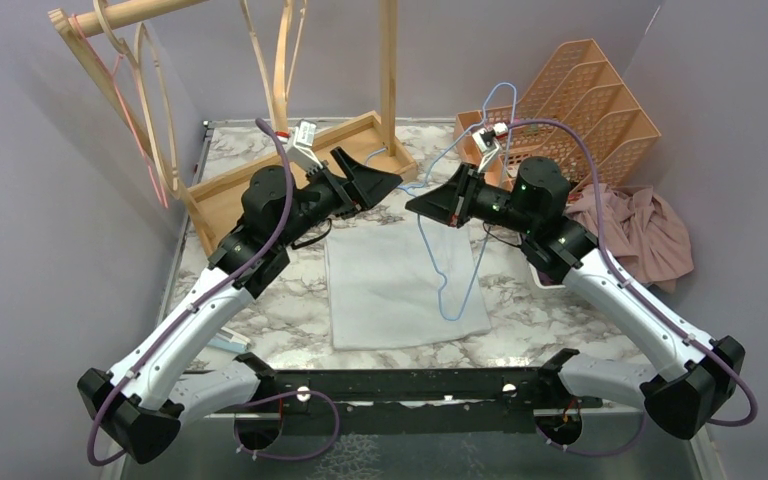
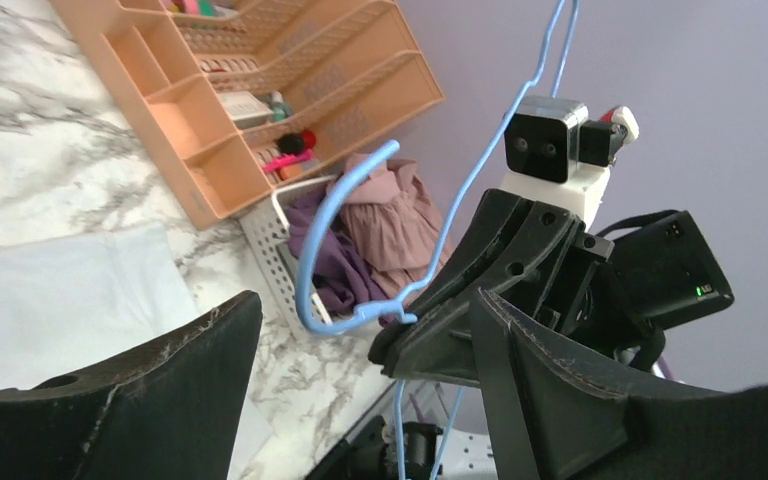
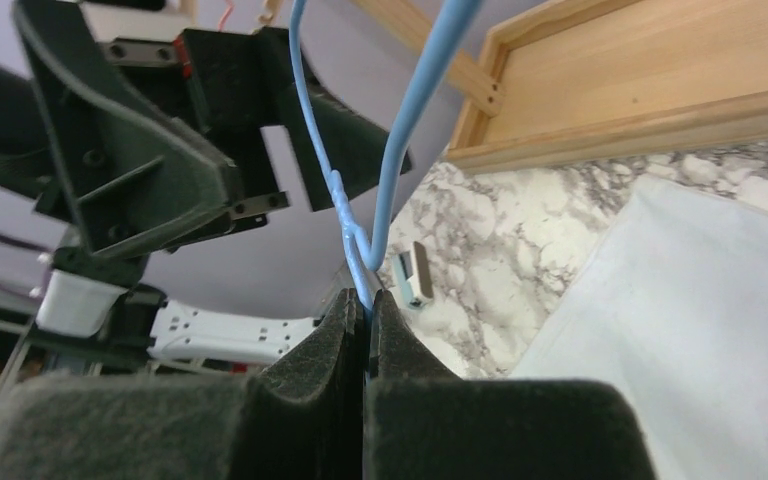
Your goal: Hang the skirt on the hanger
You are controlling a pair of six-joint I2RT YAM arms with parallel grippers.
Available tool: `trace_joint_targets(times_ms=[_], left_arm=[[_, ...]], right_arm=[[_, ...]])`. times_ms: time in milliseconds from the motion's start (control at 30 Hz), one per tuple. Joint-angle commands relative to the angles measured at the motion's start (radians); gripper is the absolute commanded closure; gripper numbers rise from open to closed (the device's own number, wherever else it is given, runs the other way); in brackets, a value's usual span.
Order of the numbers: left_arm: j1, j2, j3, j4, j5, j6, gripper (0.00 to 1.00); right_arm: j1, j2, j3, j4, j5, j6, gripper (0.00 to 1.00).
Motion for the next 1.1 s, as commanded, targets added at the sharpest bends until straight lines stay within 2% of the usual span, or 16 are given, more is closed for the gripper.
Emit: trace_joint_targets(times_ms=[0,67,167,300,533,733,800,900,933,967,1000,1067], left_arm=[[0.002,0.011,-0.03,0.16,0.122,-0.07,0.23],[0.003,0.008,-0.044,0.217,0.134,-0.088,0.29],[0.003,0.015,-0.059,0.298,0.179,-0.113,0.47],[0.003,0.016,-0.06,0.315,0.22,-0.082,0.59],[0.004,0.012,-0.048,0.286,0.295,-0.014,0.65],[0.006,0.052,0.015,0.183,0.335,0.066,0.68],[0.006,0.063,0.021,0.199,0.363,0.063,0.75],[0.007,0.08,0.019,0.22,0.399,0.054,0.97],[0.007,0.082,0.016,0.217,0.398,0.054,1.0],[0.007,0.082,0.012,0.207,0.384,0.057,1.0],[0.006,0.081,0.008,0.195,0.364,0.059,1.0],[0.006,0.084,0.006,0.159,0.316,0.064,1.0]], right_arm=[[0.001,-0.026,-0.015,0.116,-0.174,0.057,0.99],[0.001,-0.027,-0.019,0.143,-0.21,0.078,0.99],[0.001,-0.023,-0.018,0.151,-0.228,0.092,0.99],[0.001,-0.016,-0.016,0.144,-0.228,0.103,0.99],[0.001,0.002,-0.002,0.149,-0.215,0.115,0.99],[0.001,0.007,0.005,0.138,-0.214,0.109,0.99],[0.001,0.008,0.005,0.133,-0.213,0.104,0.99],[0.001,0.01,0.009,0.122,-0.203,0.098,0.99],[0.001,0.01,0.012,0.113,-0.197,0.089,0.99],[0.001,0.01,0.015,0.097,-0.189,0.081,0.97],[0.001,0.009,0.02,0.076,-0.175,0.07,0.9],[0.001,0.0,0.022,0.026,-0.138,0.039,0.68]])
